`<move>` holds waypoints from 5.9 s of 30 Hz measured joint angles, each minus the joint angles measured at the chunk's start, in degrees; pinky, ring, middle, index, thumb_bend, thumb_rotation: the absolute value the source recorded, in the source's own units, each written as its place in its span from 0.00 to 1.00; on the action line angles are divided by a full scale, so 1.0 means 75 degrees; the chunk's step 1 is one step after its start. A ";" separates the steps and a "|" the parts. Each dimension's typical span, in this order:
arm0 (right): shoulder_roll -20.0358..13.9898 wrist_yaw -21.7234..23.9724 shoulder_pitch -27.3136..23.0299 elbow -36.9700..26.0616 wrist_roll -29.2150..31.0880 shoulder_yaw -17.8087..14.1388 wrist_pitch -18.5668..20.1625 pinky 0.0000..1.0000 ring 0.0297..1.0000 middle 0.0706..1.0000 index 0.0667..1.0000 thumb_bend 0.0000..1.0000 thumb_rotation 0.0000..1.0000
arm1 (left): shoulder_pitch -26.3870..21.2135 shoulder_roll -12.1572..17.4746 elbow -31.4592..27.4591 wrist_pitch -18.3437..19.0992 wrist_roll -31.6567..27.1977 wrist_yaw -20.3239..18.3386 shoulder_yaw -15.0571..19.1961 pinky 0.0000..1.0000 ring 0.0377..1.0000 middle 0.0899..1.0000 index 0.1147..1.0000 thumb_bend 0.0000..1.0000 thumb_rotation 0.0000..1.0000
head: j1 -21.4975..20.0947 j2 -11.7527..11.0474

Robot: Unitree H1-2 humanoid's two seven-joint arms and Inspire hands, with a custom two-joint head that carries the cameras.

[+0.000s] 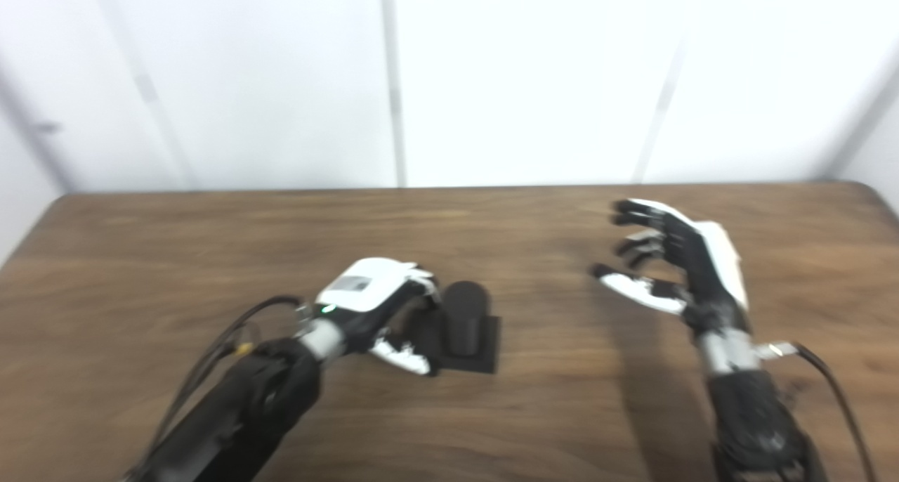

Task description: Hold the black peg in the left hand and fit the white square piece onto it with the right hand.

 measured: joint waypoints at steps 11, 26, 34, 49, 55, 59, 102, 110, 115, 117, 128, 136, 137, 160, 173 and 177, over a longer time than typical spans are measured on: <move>-0.1360 0.0922 -0.0740 -0.0508 -0.0305 -0.0149 0.0791 0.52 0.62 0.69 0.67 0.59 0.15 | 0.0010 0.0145 0.0084 -0.0509 -0.0211 0.0000 0.0023 0.81 0.92 0.84 0.42 0.52 0.06 | -0.1056 -0.0363; -0.3460 0.2158 -0.1757 0.0448 -0.2183 0.0421 0.1236 0.59 0.73 0.78 0.73 0.63 0.13 | 0.0231 0.0220 0.0128 -0.0973 -0.0312 0.0031 0.0278 0.79 0.90 0.84 0.42 0.52 0.06 | -0.1548 -0.0633; -0.3966 0.3344 -0.2216 0.1447 -0.1913 0.0781 0.1249 0.67 0.82 0.86 0.81 0.67 0.22 | 0.0269 0.0261 0.0239 -0.1267 -0.0311 0.0075 0.0408 0.78 0.90 0.84 0.42 0.52 0.06 | -0.1619 -0.0692; -0.4676 0.6164 -0.3636 0.2330 -0.1861 0.2245 0.2204 0.80 0.99 1.00 0.97 1.00 0.29 | 0.0344 0.0251 0.0235 -0.1260 -0.0407 0.0070 0.0503 0.78 0.90 0.84 0.42 0.52 0.06 | -0.1513 -0.0668; -0.4653 0.6171 -0.3743 0.2675 -0.2097 0.2473 0.2196 0.83 1.00 1.00 0.97 0.98 0.28 | 0.0350 0.0245 0.0217 -0.1230 -0.0405 0.0055 0.0502 0.79 0.91 0.85 0.42 0.52 0.06 | -0.1478 -0.0633; -0.4619 0.6143 -0.3749 0.2943 -0.2169 0.2514 0.2175 0.83 0.99 1.00 0.97 1.00 0.31 | 0.0387 0.0245 0.0155 -0.1174 -0.0406 0.0040 0.0506 0.79 0.91 0.85 0.42 0.52 0.06 | -0.1466 -0.0621; -0.3568 0.3880 -0.4007 0.4875 -0.2562 0.2991 0.1172 0.81 0.91 0.91 0.77 0.75 0.14 | 0.0566 0.0188 0.0001 -0.1092 -0.0288 0.0058 0.0607 0.76 0.91 0.85 0.42 0.52 0.06 | -0.1091 -0.0457; -0.3594 0.3937 -0.4020 0.4863 -0.2584 0.3039 0.1199 0.80 0.91 0.92 0.78 0.74 0.16 | 0.0596 0.0189 -0.0029 -0.1101 -0.0278 0.0058 0.0622 0.75 0.90 0.84 0.42 0.52 0.06 | -0.1103 -0.0422; -0.3649 0.4019 -0.4035 0.4864 -0.2585 0.3076 0.1190 0.81 0.91 0.92 0.80 0.75 0.16 | 0.0611 0.0189 -0.0035 -0.1136 -0.0279 0.0058 0.0634 0.77 0.90 0.84 0.42 0.52 0.06 | -0.1091 -0.0387; -0.3668 0.4075 -0.4042 0.4864 -0.2585 0.3075 0.1195 0.82 0.92 0.92 0.81 0.75 0.15 | 0.0627 0.0189 -0.0049 -0.1127 -0.0285 0.0058 0.0637 0.77 0.90 0.84 0.42 0.52 0.06 | -0.1091 -0.0387; -0.3719 0.4146 -0.4045 0.4864 -0.2586 0.3075 0.1193 0.82 0.92 0.93 0.81 0.76 0.13 | 0.0747 0.0197 -0.0192 -0.1109 -0.0304 0.0057 0.0676 0.77 0.91 0.84 0.42 0.52 0.06 | -0.1091 -0.0317; -0.3857 0.4205 -0.4041 0.4878 -0.2633 0.3081 0.1201 0.83 0.92 0.93 0.82 0.76 0.14 | 0.0771 0.0201 -0.0233 -0.1098 -0.0304 0.0043 0.0682 0.77 0.91 0.84 0.42 0.52 0.06 | -0.1103 -0.0270; -0.3882 0.4208 -0.4041 0.4887 -0.2666 0.3080 0.1214 0.83 0.93 0.93 0.82 0.76 0.13 | 0.0772 0.0203 -0.0233 -0.1097 -0.0304 0.0042 0.0682 0.77 0.91 0.84 0.42 0.52 0.06 | -0.1091 -0.0270; -0.3918 0.3965 -0.4039 0.5046 -0.2733 0.3011 0.0970 0.80 0.89 0.89 0.68 0.75 0.12 | 0.0786 0.0207 -0.0252 -0.1094 -0.0320 0.0024 0.0705 0.75 0.91 0.84 0.42 0.52 0.06 | -0.1021 -0.0188; -0.3843 0.3612 -0.3985 0.5132 -0.2731 0.3007 0.0962 0.75 0.86 0.87 0.65 0.74 0.13 | 0.0787 0.0206 -0.0254 -0.1093 -0.0319 0.0022 0.0711 0.75 0.91 0.84 0.42 0.52 0.06 | -0.0939 -0.0129; -0.3838 0.3515 -0.3960 0.5136 -0.2725 0.3008 0.0955 0.73 0.86 0.86 0.64 0.73 0.11 | 0.0787 0.0205 -0.0258 -0.1090 -0.0313 0.0020 0.0710 0.75 0.91 0.84 0.42 0.52 0.06 | -0.0939 -0.0117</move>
